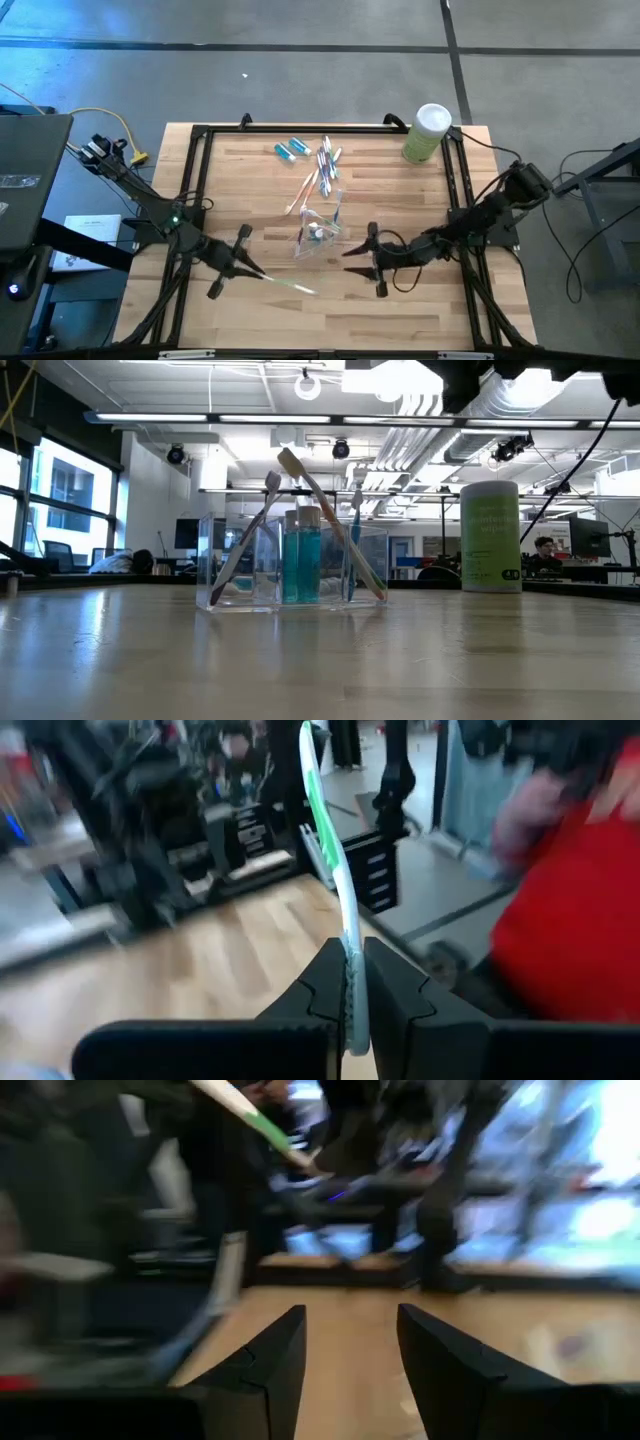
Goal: Pick & Place toothbrushing station
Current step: Put the green toothbrush into the transparent organizer, then put the blue mouthwash into the transparent organizer
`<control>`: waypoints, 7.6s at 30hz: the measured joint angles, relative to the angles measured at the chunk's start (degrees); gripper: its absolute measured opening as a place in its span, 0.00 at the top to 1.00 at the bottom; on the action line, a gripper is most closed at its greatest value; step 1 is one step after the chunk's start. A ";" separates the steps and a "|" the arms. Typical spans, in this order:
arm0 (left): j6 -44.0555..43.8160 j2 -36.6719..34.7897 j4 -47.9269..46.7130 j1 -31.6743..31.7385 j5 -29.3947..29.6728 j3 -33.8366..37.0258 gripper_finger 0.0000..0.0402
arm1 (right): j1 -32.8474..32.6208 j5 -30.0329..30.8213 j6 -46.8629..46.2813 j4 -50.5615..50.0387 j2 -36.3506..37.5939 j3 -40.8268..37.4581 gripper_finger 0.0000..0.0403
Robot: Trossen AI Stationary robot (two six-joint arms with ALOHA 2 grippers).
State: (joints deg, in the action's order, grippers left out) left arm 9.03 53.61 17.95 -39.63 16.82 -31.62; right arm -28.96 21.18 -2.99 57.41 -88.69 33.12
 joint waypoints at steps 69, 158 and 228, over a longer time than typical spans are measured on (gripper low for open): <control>60.14 39.23 10.01 3.64 29.95 -15.96 0.97 | 11.21 -30.36 -26.73 -38.63 -4.65 16.96 0.56; 38.50 39.18 43.21 -5.19 72.79 -15.96 0.79 | 21.12 -3.07 -0.10 23.45 -19.87 2.32 0.97; 62.45 13.88 22.33 37.35 69.06 -2.00 0.49 | 3.67 37.43 31.69 13.02 -9.91 2.32 0.49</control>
State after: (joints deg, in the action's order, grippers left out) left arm 71.48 67.49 40.29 -2.28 85.88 -33.62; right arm -25.30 58.61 28.70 70.43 -98.61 35.44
